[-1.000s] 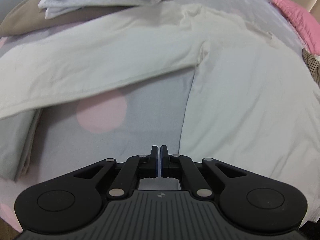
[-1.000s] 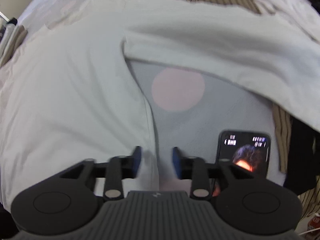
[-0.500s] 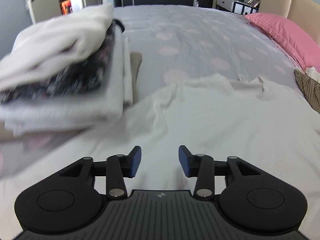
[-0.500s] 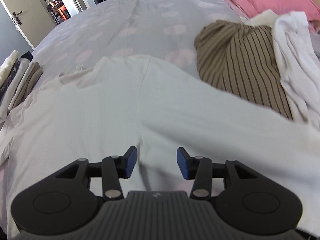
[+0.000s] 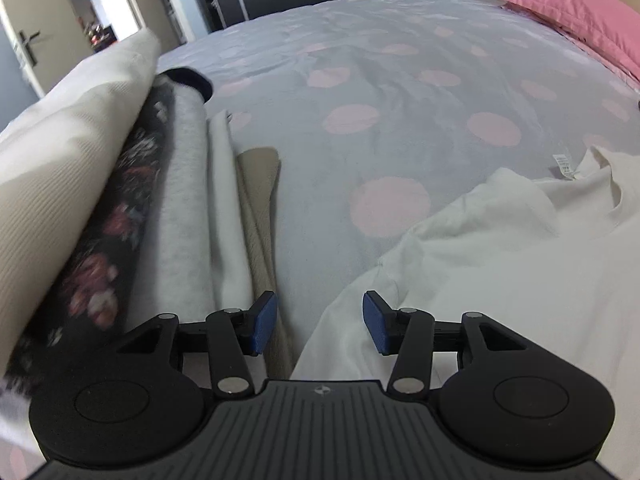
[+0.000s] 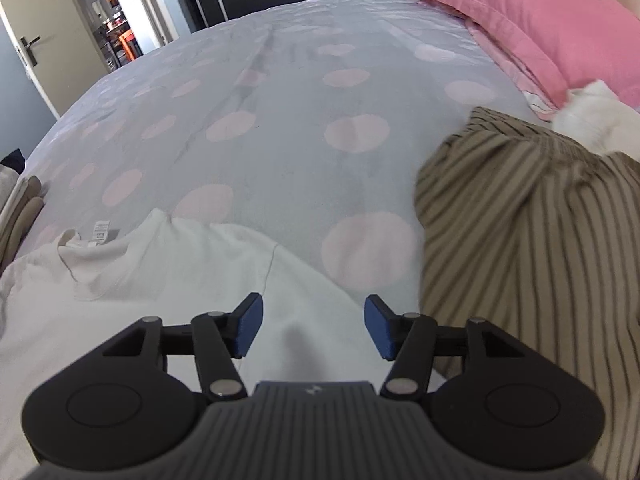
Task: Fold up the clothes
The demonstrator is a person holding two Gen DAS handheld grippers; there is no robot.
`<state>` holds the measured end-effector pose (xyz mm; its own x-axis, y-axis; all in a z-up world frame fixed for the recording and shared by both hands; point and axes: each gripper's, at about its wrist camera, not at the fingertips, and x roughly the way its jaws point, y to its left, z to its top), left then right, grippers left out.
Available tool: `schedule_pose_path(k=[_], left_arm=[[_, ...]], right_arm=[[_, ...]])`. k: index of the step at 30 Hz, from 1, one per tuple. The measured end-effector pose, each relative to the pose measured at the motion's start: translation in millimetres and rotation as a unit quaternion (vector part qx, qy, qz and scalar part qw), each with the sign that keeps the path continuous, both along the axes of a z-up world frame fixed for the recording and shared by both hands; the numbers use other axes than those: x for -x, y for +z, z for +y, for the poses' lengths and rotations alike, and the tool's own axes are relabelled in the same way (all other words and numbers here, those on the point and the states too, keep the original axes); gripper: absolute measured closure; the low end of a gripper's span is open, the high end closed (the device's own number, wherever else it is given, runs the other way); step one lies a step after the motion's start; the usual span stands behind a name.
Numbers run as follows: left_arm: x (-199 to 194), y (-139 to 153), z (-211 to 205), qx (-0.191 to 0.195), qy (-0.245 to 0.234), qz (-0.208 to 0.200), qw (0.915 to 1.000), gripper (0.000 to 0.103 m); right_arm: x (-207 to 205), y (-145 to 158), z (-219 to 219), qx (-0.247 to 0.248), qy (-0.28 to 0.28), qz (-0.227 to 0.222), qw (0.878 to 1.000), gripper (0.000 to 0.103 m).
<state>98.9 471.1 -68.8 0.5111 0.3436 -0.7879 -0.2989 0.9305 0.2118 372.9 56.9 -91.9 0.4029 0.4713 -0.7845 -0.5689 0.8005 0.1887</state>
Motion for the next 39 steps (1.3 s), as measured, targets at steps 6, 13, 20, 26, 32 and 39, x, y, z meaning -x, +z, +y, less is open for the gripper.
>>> schedule_pose_path(k=[6,13,20,26,32,39], left_arm=[[-17,-23,-12,0.023,-0.048,0.025,0.9983,0.073],[-15,-18,-16,0.026,-0.026,-0.022,0.9991,0.103],[-32,-16,-7,0.005,0.007,-0.014,0.9999,0.103],[-40,-28,1,0.041,0.018,0.020,0.9988,0.095],[-51,4,7,0.098,-0.004,-0.050,0.9939,0.059],[-106,-12,-17,0.120,-0.037,-0.035,0.9915,0.060]], right_arm=[[-18,-28,12,0.005,-0.002,0.007,1.000,0.043],[-13,-15,15,0.008,0.022,-0.038,0.999,0.101],[-19,-5,18,0.027,-0.006,-0.063,0.998,0.102],[-26,-19,15,0.032,-0.008,-0.004,0.999,0.082],[-34,12,21,-0.050,0.006,-0.029,0.998,0.061],[-36,-1,95,-0.036,0.078,-0.028,0.996,0.063]])
